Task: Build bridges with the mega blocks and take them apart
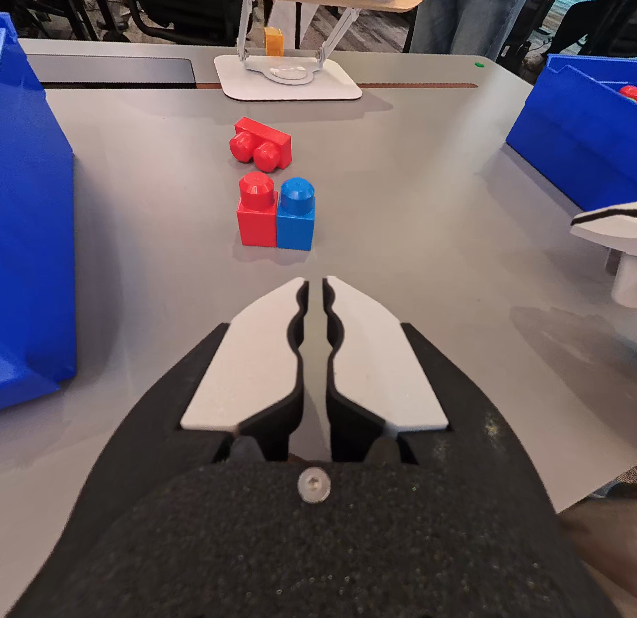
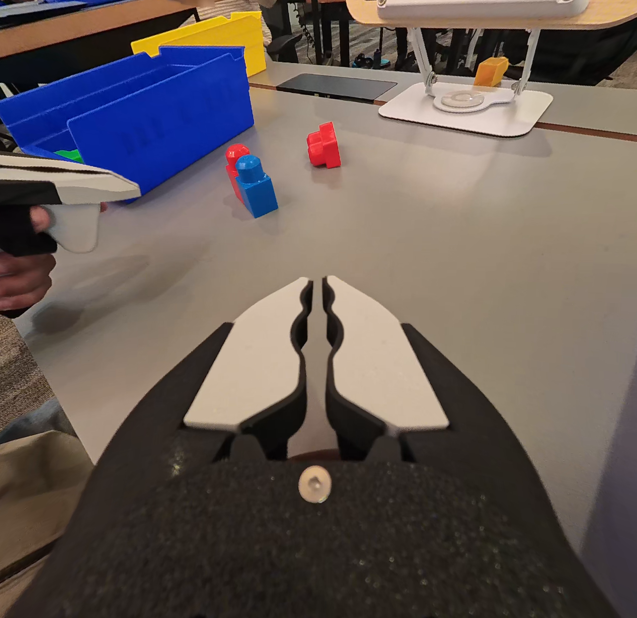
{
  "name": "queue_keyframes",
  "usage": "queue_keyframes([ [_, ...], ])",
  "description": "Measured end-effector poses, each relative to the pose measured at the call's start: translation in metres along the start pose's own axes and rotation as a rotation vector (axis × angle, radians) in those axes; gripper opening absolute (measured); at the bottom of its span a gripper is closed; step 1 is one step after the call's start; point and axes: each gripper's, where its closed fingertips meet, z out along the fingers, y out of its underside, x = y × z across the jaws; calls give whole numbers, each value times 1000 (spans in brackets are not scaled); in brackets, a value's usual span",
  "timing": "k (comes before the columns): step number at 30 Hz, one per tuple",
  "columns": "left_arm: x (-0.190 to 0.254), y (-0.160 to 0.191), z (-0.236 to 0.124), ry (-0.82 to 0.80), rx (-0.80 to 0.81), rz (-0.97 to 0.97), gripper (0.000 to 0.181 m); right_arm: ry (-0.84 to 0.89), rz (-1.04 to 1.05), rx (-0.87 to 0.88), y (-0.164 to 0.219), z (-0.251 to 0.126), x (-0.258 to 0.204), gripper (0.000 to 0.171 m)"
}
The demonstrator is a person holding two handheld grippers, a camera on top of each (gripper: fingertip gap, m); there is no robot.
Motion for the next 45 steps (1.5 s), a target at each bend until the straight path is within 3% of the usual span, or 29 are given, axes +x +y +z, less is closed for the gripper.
queue_keyframes([
  [4, 1, 4, 3, -1, -24, 3, 22, 6, 18, -10, 2, 1, 2, 15],
  [10, -4, 7, 7, -58, -36, 25, 58, 20, 23, -21, 4, 2, 5, 28],
  [14, -2, 6, 9, -52, -33, 22, 67, 29, 30, -21, 4, 1, 8, 35],
  [35, -4, 11, 7, -49, -42, 11, 72, 42, 23, -27, 4, 2, 7, 42],
  [45, -3, 16, 10, -29, -54, 6, 71, 66, 23, -47, 8, 6, 8, 66],
])
